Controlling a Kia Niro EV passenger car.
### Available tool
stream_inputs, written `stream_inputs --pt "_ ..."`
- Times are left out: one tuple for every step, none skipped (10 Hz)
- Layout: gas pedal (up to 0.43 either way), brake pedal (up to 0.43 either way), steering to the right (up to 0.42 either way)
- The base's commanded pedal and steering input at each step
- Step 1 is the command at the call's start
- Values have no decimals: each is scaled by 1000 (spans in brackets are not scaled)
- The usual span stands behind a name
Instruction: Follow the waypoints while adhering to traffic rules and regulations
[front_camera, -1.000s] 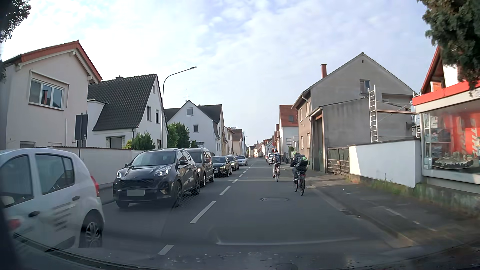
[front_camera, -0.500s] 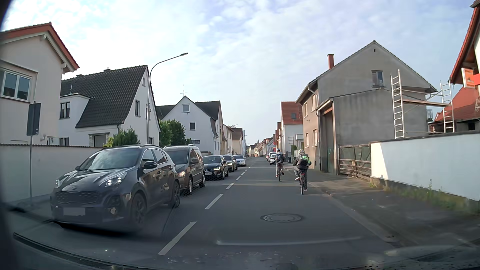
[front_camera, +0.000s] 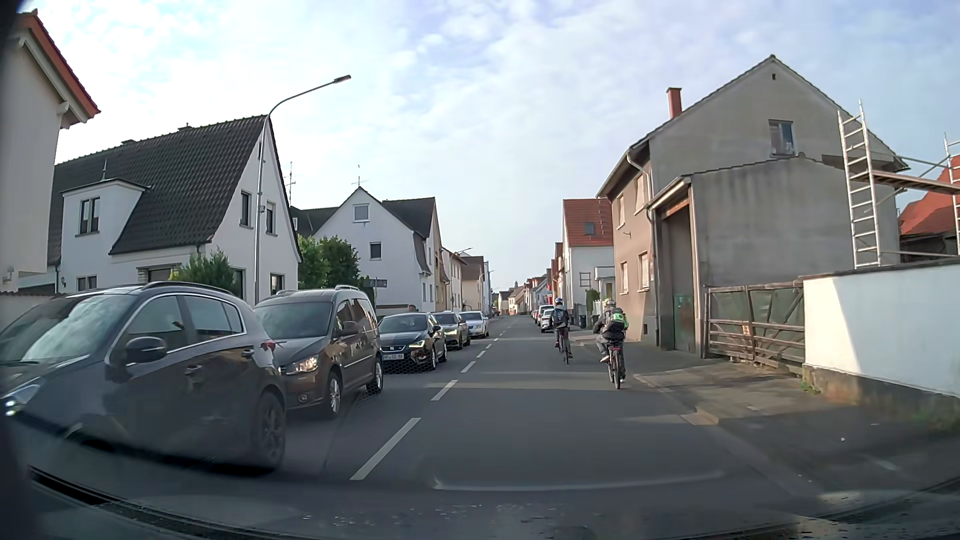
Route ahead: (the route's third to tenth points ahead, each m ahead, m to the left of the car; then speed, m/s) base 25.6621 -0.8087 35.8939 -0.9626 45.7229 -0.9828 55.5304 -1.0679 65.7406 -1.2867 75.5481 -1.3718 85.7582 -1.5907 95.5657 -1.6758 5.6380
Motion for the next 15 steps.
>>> stream_inputs --pt "20 0 -3" --pt "20 0 -3" --pt "20 0 -3" --pt "20 0 -1" --pt "20 0 1" --pt "28 0 1" --pt "28 0 1" --pt "28 0 1" --pt "28 0 1" --pt "39 0 1" --pt "39 0 1" --pt "39 0 1" --pt "47 0 1" --pt "47 0 1" --pt "47 0 1"
